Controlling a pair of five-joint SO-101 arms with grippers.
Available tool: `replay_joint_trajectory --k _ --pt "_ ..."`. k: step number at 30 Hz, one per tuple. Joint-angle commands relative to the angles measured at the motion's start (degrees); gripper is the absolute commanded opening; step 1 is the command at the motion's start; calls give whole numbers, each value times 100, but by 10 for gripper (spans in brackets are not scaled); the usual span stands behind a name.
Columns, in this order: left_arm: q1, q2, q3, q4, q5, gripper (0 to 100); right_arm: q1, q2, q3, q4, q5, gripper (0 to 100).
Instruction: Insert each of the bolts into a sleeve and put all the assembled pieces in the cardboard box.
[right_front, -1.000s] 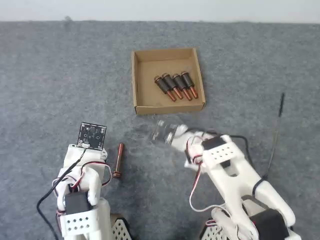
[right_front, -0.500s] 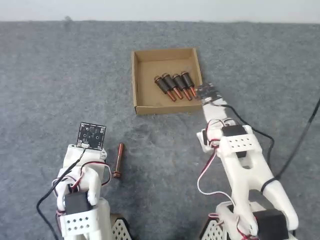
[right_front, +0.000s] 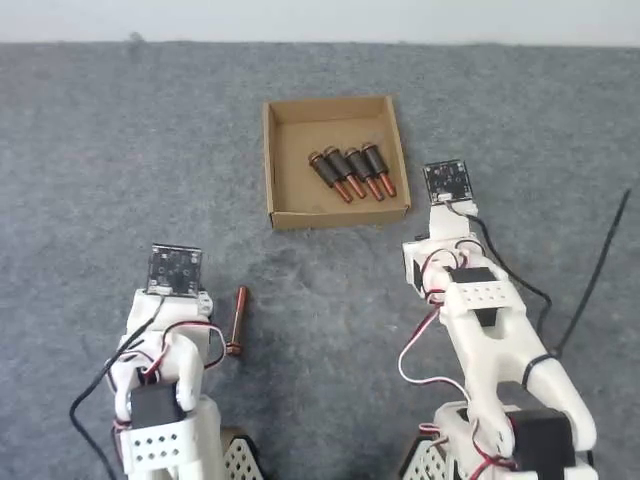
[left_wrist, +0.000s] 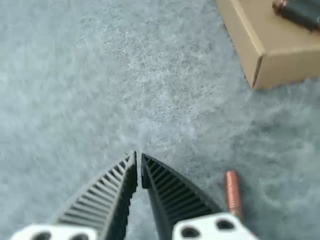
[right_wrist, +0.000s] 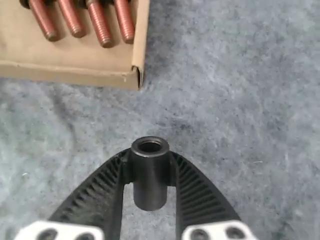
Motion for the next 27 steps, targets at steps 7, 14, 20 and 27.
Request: replay_joint_trajectory --k 7,14,20,27 --pt "158 -79 -154 -167 404 12 75 -48 -79 -180 -44 7" --pt "237 -79 -189 -88 387 12 75 -13 -88 -180 -44 7" --pt "246 -70 -866 527 404 12 75 -4 -88 -180 -44 7" --pt "255 1020 -1437 501 387 12 75 -4 -70 -180 44 7"
